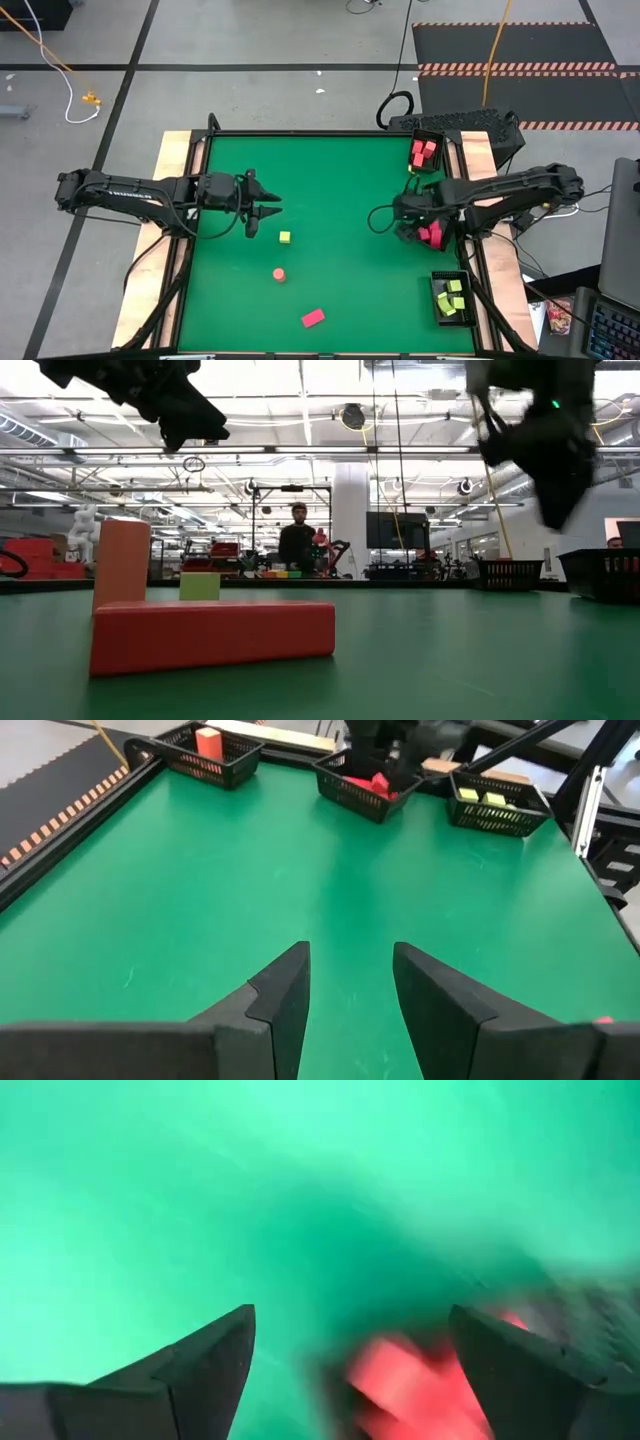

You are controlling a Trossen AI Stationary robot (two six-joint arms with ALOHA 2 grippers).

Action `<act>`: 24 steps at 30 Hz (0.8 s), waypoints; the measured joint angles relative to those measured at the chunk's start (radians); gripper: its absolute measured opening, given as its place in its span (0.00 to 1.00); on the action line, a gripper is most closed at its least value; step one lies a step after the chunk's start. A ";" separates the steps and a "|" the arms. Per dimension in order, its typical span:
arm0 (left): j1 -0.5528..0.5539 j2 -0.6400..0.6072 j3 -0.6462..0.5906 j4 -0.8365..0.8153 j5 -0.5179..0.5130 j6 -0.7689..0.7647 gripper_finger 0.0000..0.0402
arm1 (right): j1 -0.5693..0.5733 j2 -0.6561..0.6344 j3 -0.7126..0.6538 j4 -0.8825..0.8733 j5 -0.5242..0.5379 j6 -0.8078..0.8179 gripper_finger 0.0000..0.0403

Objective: Sort & place blocks by color
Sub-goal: Put the bottom red block into the middle right black bin

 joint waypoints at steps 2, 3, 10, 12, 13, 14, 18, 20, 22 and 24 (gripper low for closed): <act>0.000 0.000 0.000 -0.015 0.000 -0.002 0.37 | 0.027 -0.024 0.000 0.195 0.000 -0.056 0.80; 0.000 0.000 0.000 -0.023 0.000 -0.007 0.37 | 0.045 -0.027 0.000 0.287 0.000 -0.087 0.80; 0.000 0.000 0.000 -0.076 -0.001 -0.047 0.37 | 0.202 0.115 0.001 0.760 -0.005 -0.331 0.79; 0.000 0.000 0.000 -0.095 -0.025 -0.056 0.37 | 0.235 0.183 0.002 0.880 -0.028 -0.382 0.79; 0.000 0.000 0.000 -0.106 -0.047 -0.064 0.37 | 0.251 0.220 0.002 0.931 -0.038 -0.401 0.79; 0.000 0.000 0.000 -0.115 -0.069 -0.072 0.37 | 0.265 0.259 0.002 0.981 -0.063 -0.415 0.79; 0.003 0.000 0.000 -0.135 -0.133 -0.081 0.37 | 0.316 0.402 0.001 1.207 -0.105 -0.480 0.79; 0.003 0.000 0.000 -0.134 -0.145 -0.079 0.37 | 0.338 0.466 0.001 1.315 -0.104 -0.505 0.79; 0.003 0.000 0.000 -0.135 -0.155 -0.087 0.37 | 0.356 0.515 0.001 1.403 -0.106 -0.530 0.79; 0.003 0.000 0.000 -0.141 -0.158 -0.108 0.37 | 0.368 0.555 0.001 1.495 -0.105 -0.546 0.79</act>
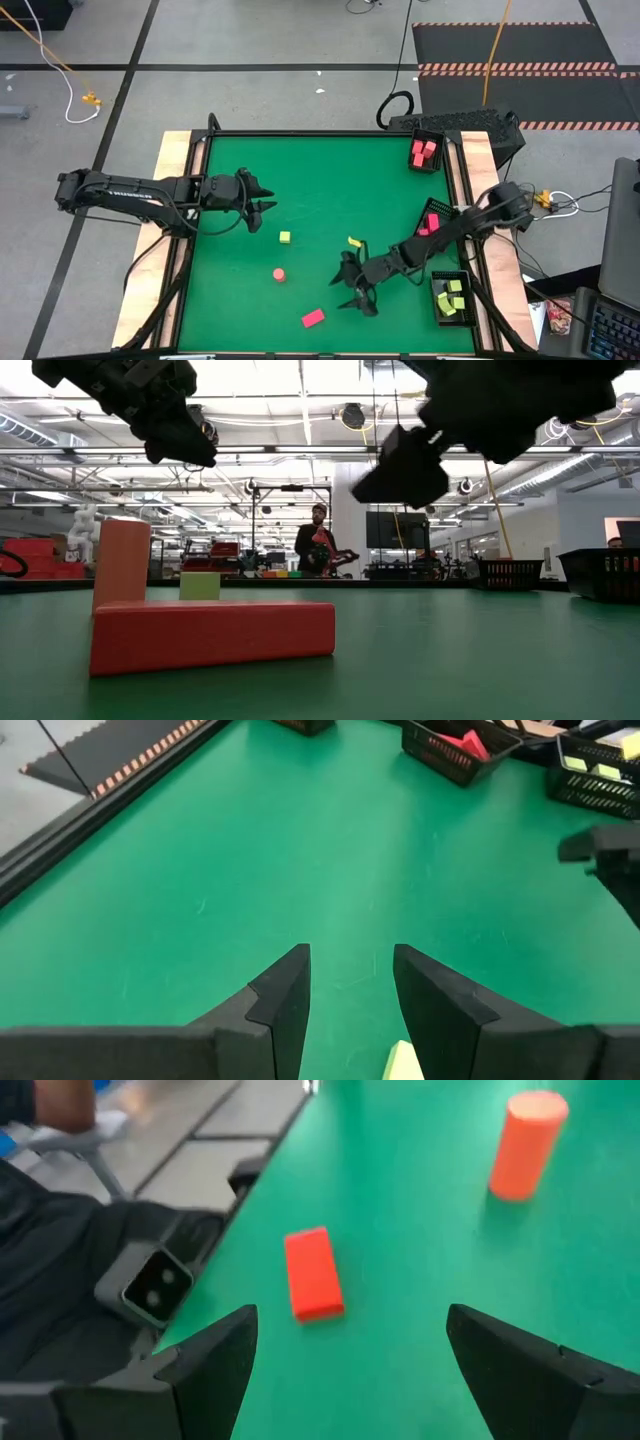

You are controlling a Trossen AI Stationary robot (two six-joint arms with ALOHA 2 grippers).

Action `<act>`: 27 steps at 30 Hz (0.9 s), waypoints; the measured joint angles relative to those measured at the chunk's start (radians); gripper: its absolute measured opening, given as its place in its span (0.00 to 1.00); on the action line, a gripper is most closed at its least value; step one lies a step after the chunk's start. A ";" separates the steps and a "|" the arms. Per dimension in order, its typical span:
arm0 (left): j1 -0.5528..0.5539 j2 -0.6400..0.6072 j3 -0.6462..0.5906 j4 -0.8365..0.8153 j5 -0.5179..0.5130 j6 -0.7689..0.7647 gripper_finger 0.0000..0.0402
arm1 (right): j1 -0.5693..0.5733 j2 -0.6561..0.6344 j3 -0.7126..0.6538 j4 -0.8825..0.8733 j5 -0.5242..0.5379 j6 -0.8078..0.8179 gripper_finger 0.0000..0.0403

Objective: Sort & place blocks by color
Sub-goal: Put the bottom red block into the middle right black bin

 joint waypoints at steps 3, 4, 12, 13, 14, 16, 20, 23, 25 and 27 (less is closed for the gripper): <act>0.000 0.000 0.000 -0.002 0.000 -0.008 0.37 | 0.019 0.057 0.001 0.109 0.017 -0.027 0.79; 0.000 0.000 0.000 -0.001 0.000 -0.012 0.37 | 0.028 0.076 0.001 0.143 0.032 -0.039 0.79; -0.038 0.000 0.000 -0.057 -0.001 -0.077 0.37 | 0.058 0.235 0.116 0.220 0.031 -0.101 0.79; -0.047 0.000 0.000 -0.071 -0.001 -0.084 0.37 | 0.058 0.254 0.146 0.213 0.031 -0.117 0.79; -0.058 0.002 0.000 -0.083 -0.001 -0.091 0.37 | 0.058 0.270 0.176 0.191 0.031 -0.133 0.79; -0.081 0.010 0.000 -0.094 -0.001 -0.103 0.37 | 0.058 0.306 0.243 0.138 0.030 -0.160 0.79; -0.134 0.023 0.000 -0.100 -0.001 -0.125 0.37 | 0.058 0.360 0.342 -0.006 0.055 -0.193 0.79; -0.169 0.022 0.000 -0.104 -0.003 -0.125 0.37 | 0.058 0.386 0.389 -0.093 0.062 -0.205 0.79; -0.183 0.022 0.000 -0.102 -0.017 -0.125 0.37 | 0.058 0.393 0.407 -0.121 0.090 -0.204 0.79; -0.193 0.022 0.000 -0.107 -0.026 -0.125 0.37 | 0.058 0.392 0.411 -0.164 0.135 -0.205 0.79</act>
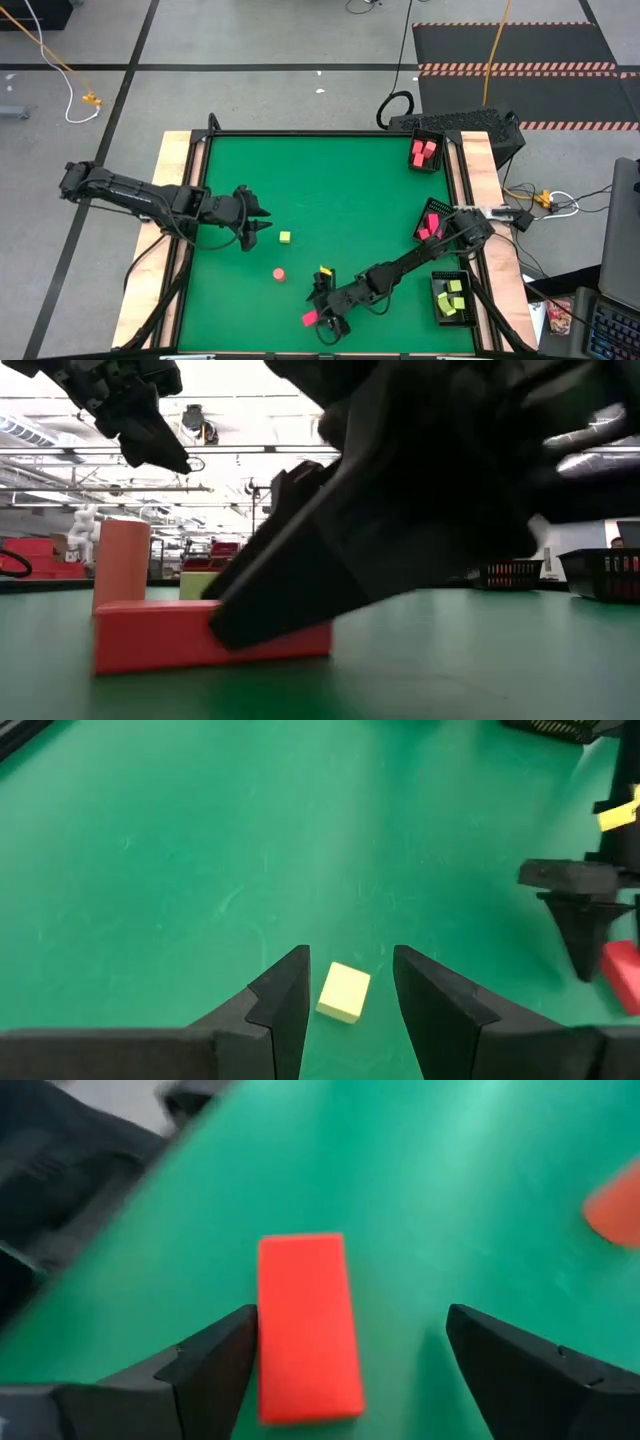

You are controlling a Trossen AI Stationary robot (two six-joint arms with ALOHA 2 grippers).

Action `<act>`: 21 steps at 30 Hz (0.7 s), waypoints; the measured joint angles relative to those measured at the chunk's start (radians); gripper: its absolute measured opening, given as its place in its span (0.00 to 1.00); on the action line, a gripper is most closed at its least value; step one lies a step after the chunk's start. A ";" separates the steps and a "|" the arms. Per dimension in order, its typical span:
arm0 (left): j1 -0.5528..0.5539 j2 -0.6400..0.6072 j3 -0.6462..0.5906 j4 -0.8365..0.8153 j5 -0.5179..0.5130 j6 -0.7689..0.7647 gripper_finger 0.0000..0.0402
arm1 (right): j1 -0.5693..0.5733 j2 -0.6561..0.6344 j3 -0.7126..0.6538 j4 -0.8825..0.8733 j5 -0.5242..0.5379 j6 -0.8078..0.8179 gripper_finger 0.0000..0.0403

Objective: Sort & place blocks by color
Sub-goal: Put the bottom red block into the middle right black bin

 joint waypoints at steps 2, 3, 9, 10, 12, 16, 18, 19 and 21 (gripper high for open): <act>-0.003 0.000 0.000 0.003 -0.001 0.000 0.37 | 0.000 0.000 0.000 -0.043 0.029 -0.001 0.76; -0.003 0.000 0.000 0.002 -0.001 0.000 0.37 | 0.000 0.000 0.000 -0.054 0.039 -0.005 0.73; -0.002 0.000 0.000 0.003 -0.001 0.000 0.37 | 0.016 -0.002 0.001 -0.074 0.050 -0.057 0.35; -0.002 0.000 0.000 0.003 -0.001 0.000 0.37 | 0.016 -0.003 0.001 -0.074 0.051 -0.059 0.29; -0.002 0.000 0.000 0.005 -0.001 0.003 0.37 | 0.016 -0.019 0.001 -0.089 0.051 -0.059 0.29; -0.002 0.000 0.000 0.010 -0.001 0.006 0.37 | 0.006 -0.079 -0.002 -0.163 0.127 -0.061 0.29; -0.002 0.000 0.000 0.011 -0.001 0.008 0.37 | -0.001 -0.130 -0.003 -0.230 0.180 -0.077 0.29; -0.002 0.000 0.000 0.011 -0.001 0.009 0.37 | -0.006 -0.159 -0.002 -0.267 0.203 -0.083 0.29; -0.002 0.000 0.000 0.014 -0.001 0.013 0.37 | -0.017 -0.220 -0.001 -0.386 0.262 -0.072 0.29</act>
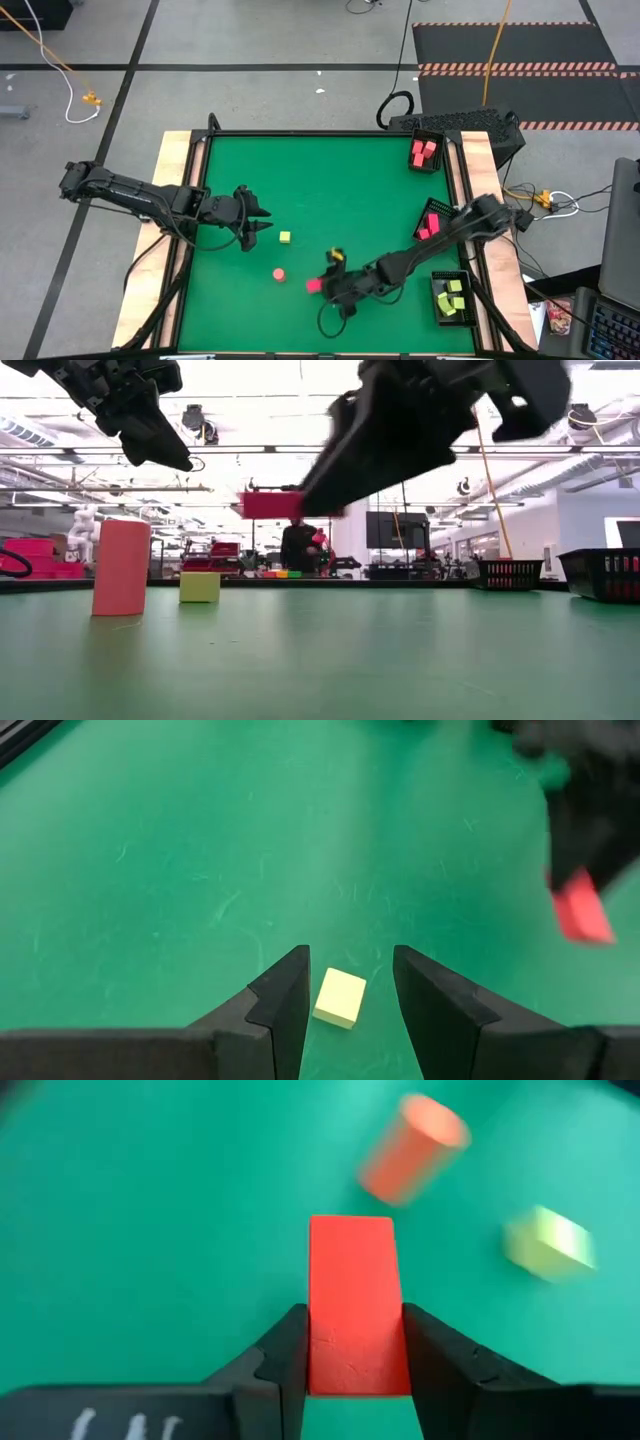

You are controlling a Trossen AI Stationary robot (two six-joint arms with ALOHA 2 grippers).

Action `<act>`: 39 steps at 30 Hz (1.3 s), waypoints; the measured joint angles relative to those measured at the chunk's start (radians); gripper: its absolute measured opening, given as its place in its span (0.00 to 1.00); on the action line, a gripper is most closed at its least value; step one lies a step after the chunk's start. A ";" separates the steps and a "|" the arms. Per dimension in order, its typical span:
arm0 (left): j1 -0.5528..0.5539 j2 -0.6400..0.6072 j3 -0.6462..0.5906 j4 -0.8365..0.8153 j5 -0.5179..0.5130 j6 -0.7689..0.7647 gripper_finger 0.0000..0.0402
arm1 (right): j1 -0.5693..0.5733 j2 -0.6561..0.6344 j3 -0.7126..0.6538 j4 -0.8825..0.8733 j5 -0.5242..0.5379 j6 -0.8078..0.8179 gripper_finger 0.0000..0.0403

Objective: Sort & place blocks by color
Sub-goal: Put the bottom red block into the middle right black bin

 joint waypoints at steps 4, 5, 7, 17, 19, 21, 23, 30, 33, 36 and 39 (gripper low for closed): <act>0.000 0.000 0.000 0.001 0.000 0.001 0.37 | -0.035 -0.140 0.000 -0.333 0.100 0.151 0.29; 0.000 0.000 0.000 0.000 0.000 0.001 0.37 | -0.046 -0.182 0.000 -0.439 0.118 0.221 0.29; 0.000 0.000 0.000 -0.001 0.000 0.001 0.37 | -0.066 -0.259 0.000 -0.681 0.132 0.400 0.29; 0.000 0.000 0.000 0.002 0.000 0.013 0.37 | -0.075 -0.572 -0.149 -1.385 0.007 1.185 0.29; 0.000 0.000 0.000 0.002 0.000 0.013 0.37 | -0.076 -0.620 -0.220 -1.386 -0.026 1.250 0.29; 0.000 0.000 0.000 0.002 0.001 0.013 0.37 | -0.076 -0.654 -0.290 -1.368 -0.054 1.292 0.29; 0.000 0.000 0.000 0.002 0.001 0.013 0.37 | -0.075 -0.678 -0.355 -1.354 -0.077 1.332 0.29; 0.000 0.000 0.000 0.004 0.002 0.017 0.37 | -0.076 -0.741 -0.497 -1.322 -0.104 1.418 0.51; 0.000 0.000 0.000 0.014 0.002 0.017 0.37 | -0.077 -0.770 -0.491 -1.268 -0.075 1.416 0.60; 0.000 0.000 0.000 0.021 0.003 0.017 0.37 | -0.083 -0.794 -0.493 -1.239 -0.053 1.415 0.65; 0.000 0.000 0.000 0.019 0.005 0.008 0.37 | -0.082 -0.823 -0.493 -1.100 -0.001 1.361 0.67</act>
